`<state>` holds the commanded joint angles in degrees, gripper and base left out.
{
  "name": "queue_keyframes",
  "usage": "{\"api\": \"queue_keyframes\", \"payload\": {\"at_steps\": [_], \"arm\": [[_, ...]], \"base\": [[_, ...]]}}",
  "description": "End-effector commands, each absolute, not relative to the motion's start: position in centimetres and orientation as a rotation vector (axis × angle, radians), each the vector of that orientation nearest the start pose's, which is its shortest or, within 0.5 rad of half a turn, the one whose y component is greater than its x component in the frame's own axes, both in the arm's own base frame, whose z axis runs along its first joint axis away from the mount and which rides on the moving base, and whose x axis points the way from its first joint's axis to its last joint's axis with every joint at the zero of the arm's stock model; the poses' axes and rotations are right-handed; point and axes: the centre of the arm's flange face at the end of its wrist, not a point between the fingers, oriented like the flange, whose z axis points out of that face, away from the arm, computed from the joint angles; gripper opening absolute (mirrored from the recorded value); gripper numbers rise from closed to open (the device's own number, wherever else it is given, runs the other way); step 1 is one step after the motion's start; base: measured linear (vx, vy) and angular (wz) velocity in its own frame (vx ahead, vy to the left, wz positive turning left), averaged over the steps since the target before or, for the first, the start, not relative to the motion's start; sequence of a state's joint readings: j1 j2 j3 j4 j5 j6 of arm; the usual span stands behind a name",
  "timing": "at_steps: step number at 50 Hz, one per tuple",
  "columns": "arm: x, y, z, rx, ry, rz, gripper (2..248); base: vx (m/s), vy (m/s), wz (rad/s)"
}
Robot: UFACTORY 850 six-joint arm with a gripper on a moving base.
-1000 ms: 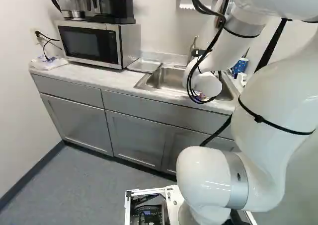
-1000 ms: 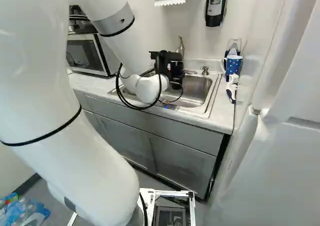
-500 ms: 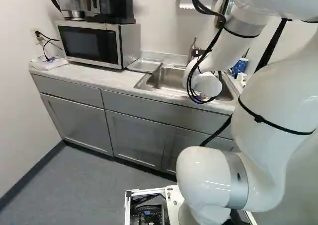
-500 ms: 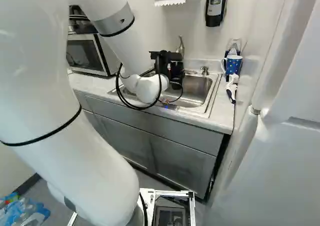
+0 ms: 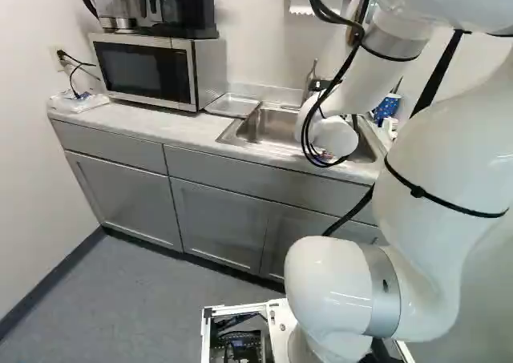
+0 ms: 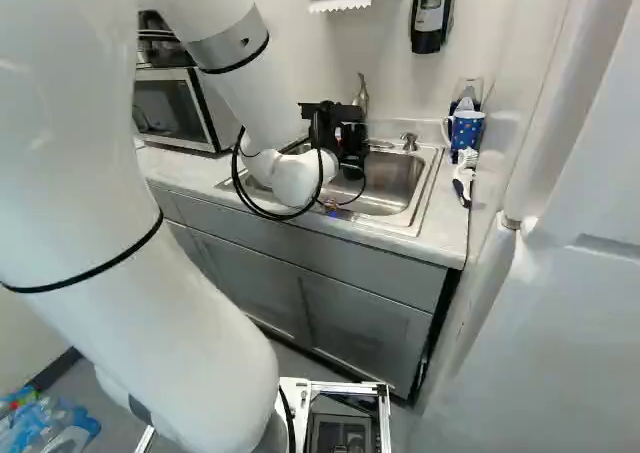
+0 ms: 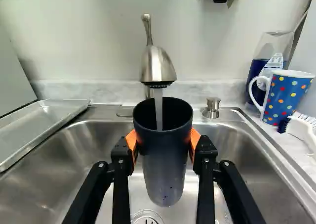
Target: Rinse the cup and place it in the tray
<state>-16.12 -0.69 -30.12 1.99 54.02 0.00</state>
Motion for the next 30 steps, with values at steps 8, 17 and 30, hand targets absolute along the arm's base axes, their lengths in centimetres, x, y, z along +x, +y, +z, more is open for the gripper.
{"api": "queue_keyframes", "payload": {"at_steps": [8, 17, 30], "arm": [[41.63, -12.29, 44.63, -2.469, 0.407, -2.206, 122], [41.63, -12.29, 44.63, -2.469, 0.407, -2.206, 122], [41.63, -12.29, 44.63, -2.469, 0.407, -2.206, 122]], "base": [[0.000, 0.000, 0.000], [0.000, 0.000, 0.000], [0.000, 0.000, 0.000]]}}
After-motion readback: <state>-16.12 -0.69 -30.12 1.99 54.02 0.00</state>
